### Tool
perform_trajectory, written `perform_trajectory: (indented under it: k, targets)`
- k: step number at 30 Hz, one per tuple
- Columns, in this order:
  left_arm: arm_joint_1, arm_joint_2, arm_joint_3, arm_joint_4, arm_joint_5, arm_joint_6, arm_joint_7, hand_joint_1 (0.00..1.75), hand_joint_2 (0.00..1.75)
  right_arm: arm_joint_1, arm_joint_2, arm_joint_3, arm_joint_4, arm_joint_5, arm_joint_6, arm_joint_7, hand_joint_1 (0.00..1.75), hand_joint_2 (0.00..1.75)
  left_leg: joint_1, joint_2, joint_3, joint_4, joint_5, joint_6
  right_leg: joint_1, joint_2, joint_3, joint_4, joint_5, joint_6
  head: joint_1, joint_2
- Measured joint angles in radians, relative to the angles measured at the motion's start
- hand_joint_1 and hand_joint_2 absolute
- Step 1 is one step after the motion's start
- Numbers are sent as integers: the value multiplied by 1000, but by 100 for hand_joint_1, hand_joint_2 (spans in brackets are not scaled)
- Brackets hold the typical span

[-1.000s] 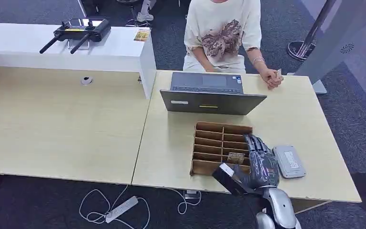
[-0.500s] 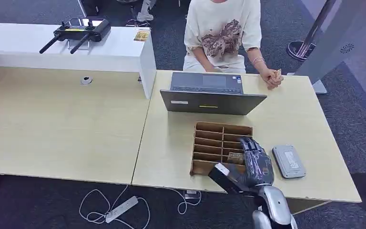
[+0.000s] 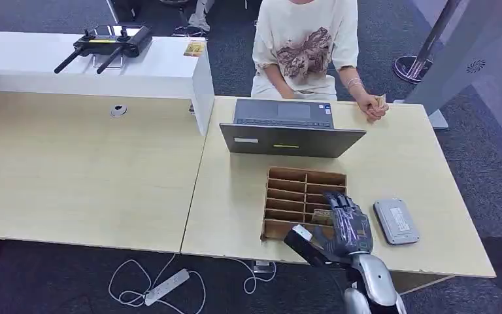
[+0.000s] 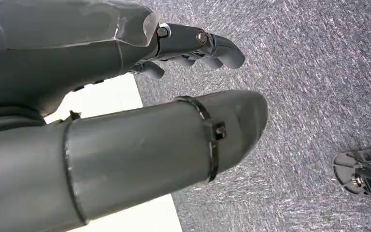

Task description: Pass the card to the sensor for recognition and then transmit it.

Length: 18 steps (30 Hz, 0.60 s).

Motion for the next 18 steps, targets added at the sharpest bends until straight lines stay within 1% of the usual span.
perform_trajectory:
  k: [2,10,14,15,16,18]
  targets:
    - [0,0,0,0,0,-2,0,0,0,-1,-1,0,4,0,0,2,52,175,0,0,0,0,0,0,0,0,0,0,0,0,0,0]
    - [0,0,0,0,6,-2,0,0,0,-4,-6,0,11,0,-7,8,49,175,0,0,0,0,0,0,0,0,0,0,0,0,0,0]
    - [0,0,0,0,7,-1,0,0,0,-4,-10,0,13,0,-14,8,51,175,0,0,0,0,0,0,0,0,0,0,0,0,0,0]
    - [0,0,0,0,8,-1,0,0,0,-4,-10,0,13,0,-14,9,58,175,0,0,0,0,0,0,0,0,0,0,0,0,0,0]
    - [0,0,0,0,8,-1,0,0,0,-4,-10,0,13,0,-14,9,58,175,0,0,0,0,0,0,0,0,0,0,0,0,0,0]
    - [0,0,0,0,11,-1,0,0,0,-4,-11,0,13,2,-15,9,68,175,0,0,0,0,0,0,0,0,0,0,0,0,0,0]
